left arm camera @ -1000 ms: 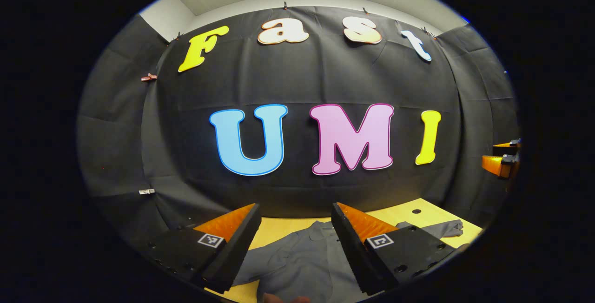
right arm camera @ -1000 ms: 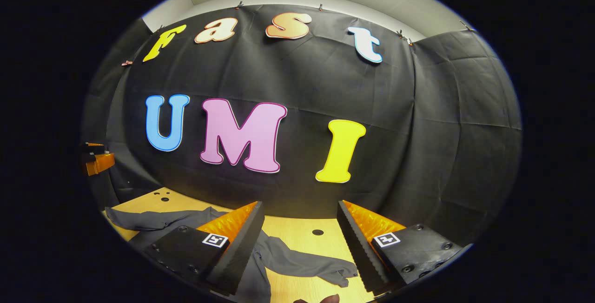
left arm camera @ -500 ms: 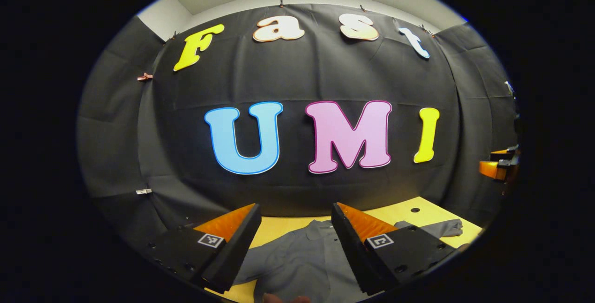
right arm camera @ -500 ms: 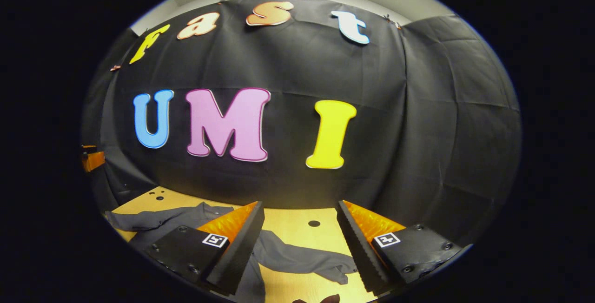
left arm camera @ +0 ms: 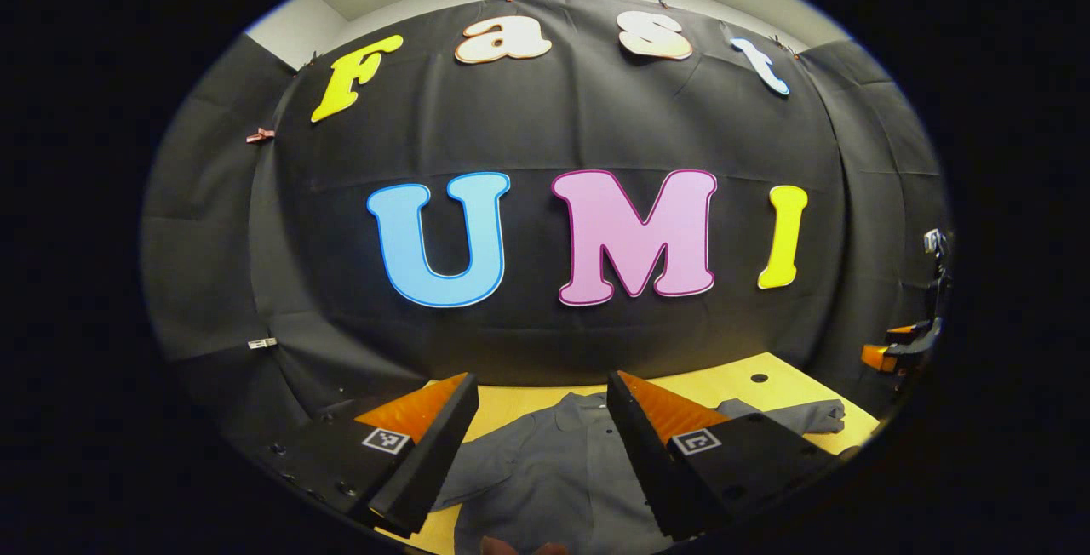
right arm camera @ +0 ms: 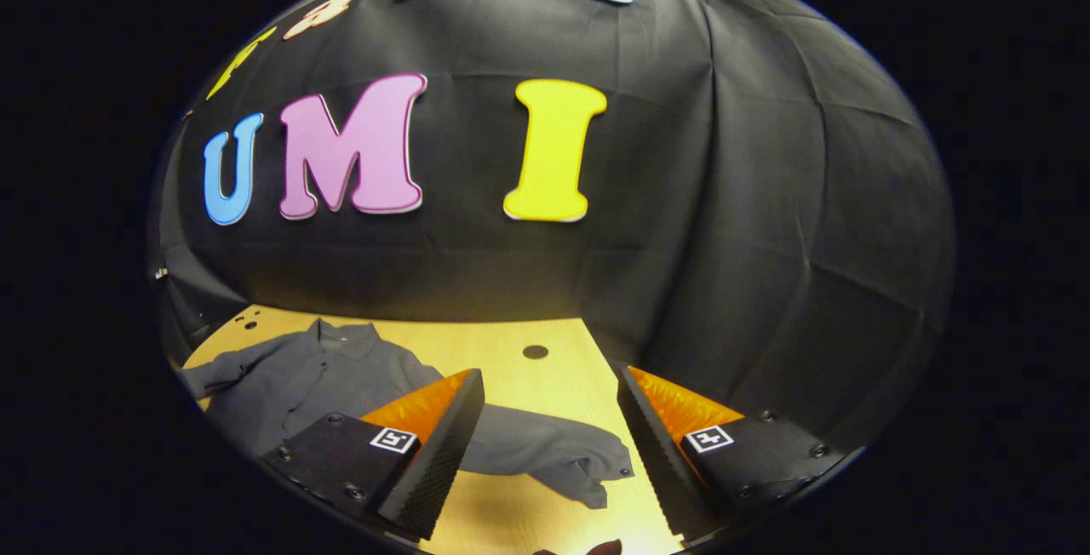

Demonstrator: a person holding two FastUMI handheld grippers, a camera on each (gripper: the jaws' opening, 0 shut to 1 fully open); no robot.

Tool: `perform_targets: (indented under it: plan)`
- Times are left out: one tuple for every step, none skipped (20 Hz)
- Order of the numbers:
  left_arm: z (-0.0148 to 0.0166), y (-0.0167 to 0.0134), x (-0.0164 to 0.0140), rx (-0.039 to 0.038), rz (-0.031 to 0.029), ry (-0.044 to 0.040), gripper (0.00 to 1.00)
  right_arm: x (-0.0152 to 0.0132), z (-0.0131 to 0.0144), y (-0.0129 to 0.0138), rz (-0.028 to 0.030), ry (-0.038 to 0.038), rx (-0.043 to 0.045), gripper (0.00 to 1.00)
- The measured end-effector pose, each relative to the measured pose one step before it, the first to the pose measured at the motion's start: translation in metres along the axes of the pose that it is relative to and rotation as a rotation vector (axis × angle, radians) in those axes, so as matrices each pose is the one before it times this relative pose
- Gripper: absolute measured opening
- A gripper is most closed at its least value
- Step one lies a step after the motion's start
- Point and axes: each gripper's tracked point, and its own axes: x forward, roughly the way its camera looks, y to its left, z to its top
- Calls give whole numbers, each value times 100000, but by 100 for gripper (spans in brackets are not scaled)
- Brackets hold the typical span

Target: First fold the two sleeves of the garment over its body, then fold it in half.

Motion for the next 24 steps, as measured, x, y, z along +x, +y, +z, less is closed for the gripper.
perform_targets:
  plan:
    - [24,-95,116,305,737,710,96,1255,-1249,-198,119,2889,-195,98]
    - [-154,-135,75,361,679,722,96,1052,-1350,-236,197,2877,-407,98]
    - [24,-80,83,510,735,623,95,894,-1478,-539,46,2925,-429,98]
    - [-58,-221,-3,422,738,566,96,857,-1373,-446,30,2846,-198,98]
    - [0,-42,5,150,1020,468,95,452,-994,-403,-176,1795,-95,98]
    - [-90,-116,26,-82,1115,497,95,804,-948,-495,-187,2088,357,98]
    - [-55,-151,69,-246,1072,640,95,885,-1231,-199,-501,2392,493,98]
    - [-176,-401,-4,-450,378,980,96,831,-887,-195,-188,2107,603,98]
    - [-178,-299,44,-208,487,1153,96,960,-934,-312,-419,1996,354,98]
    - [-425,-79,92,-234,668,970,96,882,-891,-243,-290,2053,387,98]
    - [-36,-70,0,-232,889,881,95,797,-780,-213,-90,1896,226,98]
    - [-162,-28,33,-134,955,702,95,836,-638,-209,-153,1784,235,98]
    - [-64,-28,135,155,827,543,96,479,-617,-219,18,1304,144,98]
    - [-176,-75,100,483,903,352,97,594,-501,-269,-116,1265,-118,98]
    - [-52,-5,80,652,990,411,97,1065,-410,-413,-66,1110,-194,98]
    - [-167,-11,-2,588,847,530,97,759,-571,-198,44,1315,-110,98]
    - [-47,-151,3,435,352,589,97,518,-479,-193,-139,1425,-4,98]
    - [-249,-105,40,427,328,500,97,442,-544,-124,-151,1328,254,98]
    - [54,-50,-172,302,240,198,97,342,-449,-72,-159,1476,295,98]
    - [-124,34,-190,173,366,-64,97,347,-445,-126,-454,1159,74,98]
    - [57,132,-73,-76,667,102,97,297,-844,-59,-667,1949,-388,98]
    - [-262,44,-106,-411,398,525,97,170,-1161,-24,-412,2588,-695,97]
    - [-168,81,-135,-487,326,580,96,-441,-515,135,962,1255,2300,97]
    - [-334,122,-196,-351,252,458,97,-154,524,-96,-431,-1001,5319,100]
